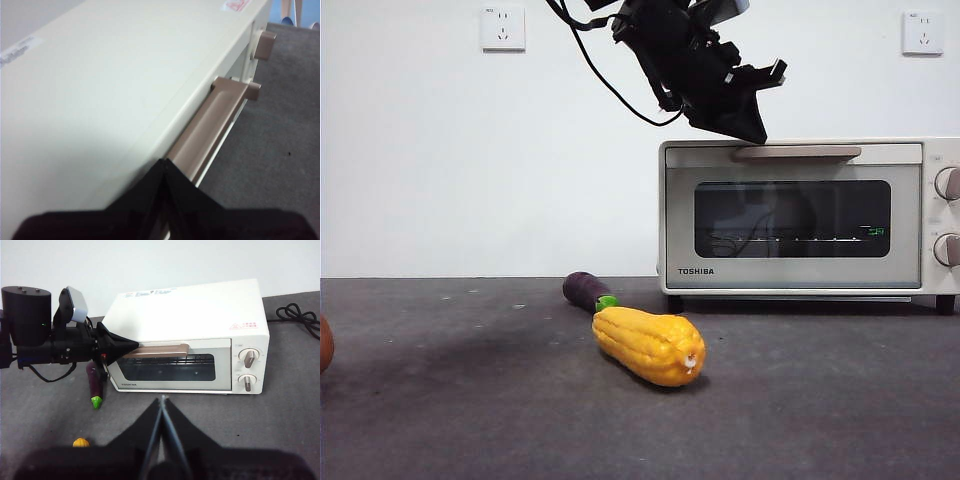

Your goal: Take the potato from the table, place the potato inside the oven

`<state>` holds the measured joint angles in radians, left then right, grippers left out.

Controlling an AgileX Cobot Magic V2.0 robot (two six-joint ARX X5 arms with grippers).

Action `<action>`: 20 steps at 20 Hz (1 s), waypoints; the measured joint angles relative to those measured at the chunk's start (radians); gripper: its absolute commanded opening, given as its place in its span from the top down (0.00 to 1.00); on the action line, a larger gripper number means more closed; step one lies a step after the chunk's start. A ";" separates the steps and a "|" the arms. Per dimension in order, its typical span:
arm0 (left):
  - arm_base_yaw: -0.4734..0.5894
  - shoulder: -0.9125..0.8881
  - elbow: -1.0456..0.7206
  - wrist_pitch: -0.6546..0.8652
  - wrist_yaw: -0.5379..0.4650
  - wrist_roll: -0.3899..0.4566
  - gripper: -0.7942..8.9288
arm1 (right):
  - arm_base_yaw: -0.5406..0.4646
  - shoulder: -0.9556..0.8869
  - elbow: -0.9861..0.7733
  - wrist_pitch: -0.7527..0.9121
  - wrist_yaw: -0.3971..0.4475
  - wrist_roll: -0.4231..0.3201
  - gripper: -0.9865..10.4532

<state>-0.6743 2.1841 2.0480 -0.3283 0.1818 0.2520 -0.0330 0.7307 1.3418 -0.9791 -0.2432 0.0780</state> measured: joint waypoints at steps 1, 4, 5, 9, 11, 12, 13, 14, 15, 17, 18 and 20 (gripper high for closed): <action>0.000 0.002 0.000 -0.001 0.000 0.003 0.93 | 0.000 0.000 0.000 0.000 0.000 0.000 0.91; 0.001 0.010 0.002 0.003 0.003 0.008 0.93 | 0.000 0.000 0.000 0.000 0.000 0.000 0.91; 0.001 0.010 0.002 0.000 0.003 0.010 0.93 | 0.000 0.001 0.000 0.000 0.000 0.000 0.91; 0.001 0.016 0.015 -0.020 0.008 0.018 0.93 | 0.000 0.005 0.000 0.000 0.000 0.000 0.91; 0.002 0.017 0.022 -0.039 0.011 0.027 0.93 | 0.000 0.009 0.000 0.000 0.000 0.000 0.91; 0.002 0.017 0.024 -0.045 0.012 0.031 0.93 | 0.000 0.010 0.000 0.000 0.000 0.000 0.91; 0.002 0.017 0.026 -0.049 0.012 0.037 0.93 | 0.000 0.011 0.000 0.000 0.000 0.000 0.91; 0.002 0.017 0.026 -0.051 0.012 0.041 0.93 | 0.000 0.012 0.000 0.000 0.000 0.000 0.91; 0.002 0.017 0.026 -0.052 0.012 0.044 0.93 | 0.000 0.013 0.000 0.000 0.000 0.000 0.91; 0.002 0.017 0.026 -0.052 0.012 0.048 0.93 | 0.000 0.014 0.000 0.000 0.000 0.000 0.91; 0.002 0.017 0.026 -0.053 0.012 0.049 0.93 | 0.000 0.014 0.000 0.000 0.000 0.000 0.91; 0.002 0.017 0.028 -0.065 0.013 0.052 0.93 | 0.000 0.014 0.000 0.000 0.000 0.000 0.91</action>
<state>-0.6724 2.2009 2.0762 -0.3931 0.1944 0.3038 -0.0330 0.7444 1.3418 -0.9791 -0.2432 0.0776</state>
